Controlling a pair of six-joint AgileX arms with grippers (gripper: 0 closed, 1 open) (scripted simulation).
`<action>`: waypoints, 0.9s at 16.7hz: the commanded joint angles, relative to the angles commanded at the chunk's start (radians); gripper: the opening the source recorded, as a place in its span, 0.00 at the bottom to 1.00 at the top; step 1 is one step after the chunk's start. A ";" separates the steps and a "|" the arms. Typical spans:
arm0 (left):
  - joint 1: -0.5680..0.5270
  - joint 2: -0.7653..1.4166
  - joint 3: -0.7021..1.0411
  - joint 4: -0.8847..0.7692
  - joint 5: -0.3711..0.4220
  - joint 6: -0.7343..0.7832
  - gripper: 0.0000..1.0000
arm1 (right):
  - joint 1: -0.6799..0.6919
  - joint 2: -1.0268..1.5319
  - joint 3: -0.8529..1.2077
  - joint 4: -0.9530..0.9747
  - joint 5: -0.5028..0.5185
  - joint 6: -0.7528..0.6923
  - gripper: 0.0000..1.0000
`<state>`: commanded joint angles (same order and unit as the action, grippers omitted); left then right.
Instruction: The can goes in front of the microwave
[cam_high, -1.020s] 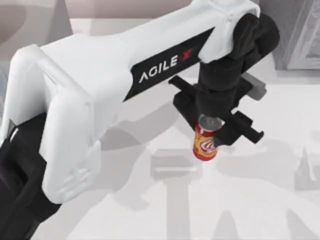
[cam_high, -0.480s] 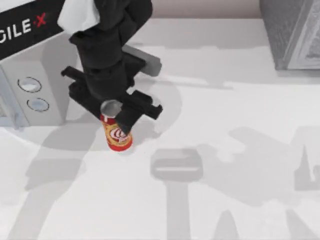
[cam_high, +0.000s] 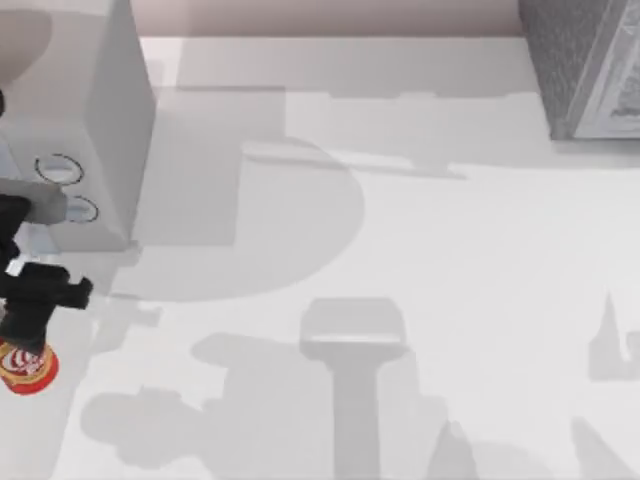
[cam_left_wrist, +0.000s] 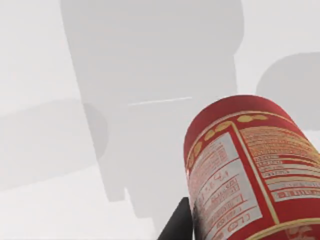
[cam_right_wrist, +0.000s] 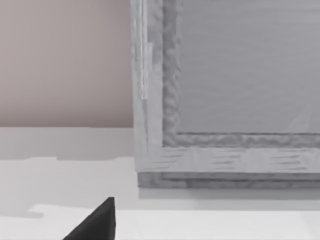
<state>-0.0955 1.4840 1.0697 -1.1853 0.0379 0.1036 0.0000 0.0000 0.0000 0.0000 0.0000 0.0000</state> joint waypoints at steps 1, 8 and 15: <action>0.049 -0.036 -0.045 0.016 -0.010 0.000 0.00 | 0.000 0.000 0.000 0.000 0.000 0.000 1.00; 0.177 -0.117 -0.146 0.061 -0.045 -0.005 0.00 | 0.000 0.000 0.000 0.000 0.000 0.000 1.00; 0.177 -0.111 -0.166 0.087 -0.045 -0.004 0.00 | 0.000 0.000 0.000 0.000 0.000 0.000 1.00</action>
<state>0.0811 1.3729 0.9040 -1.0985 -0.0068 0.0998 0.0000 0.0000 0.0000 0.0000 0.0000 0.0000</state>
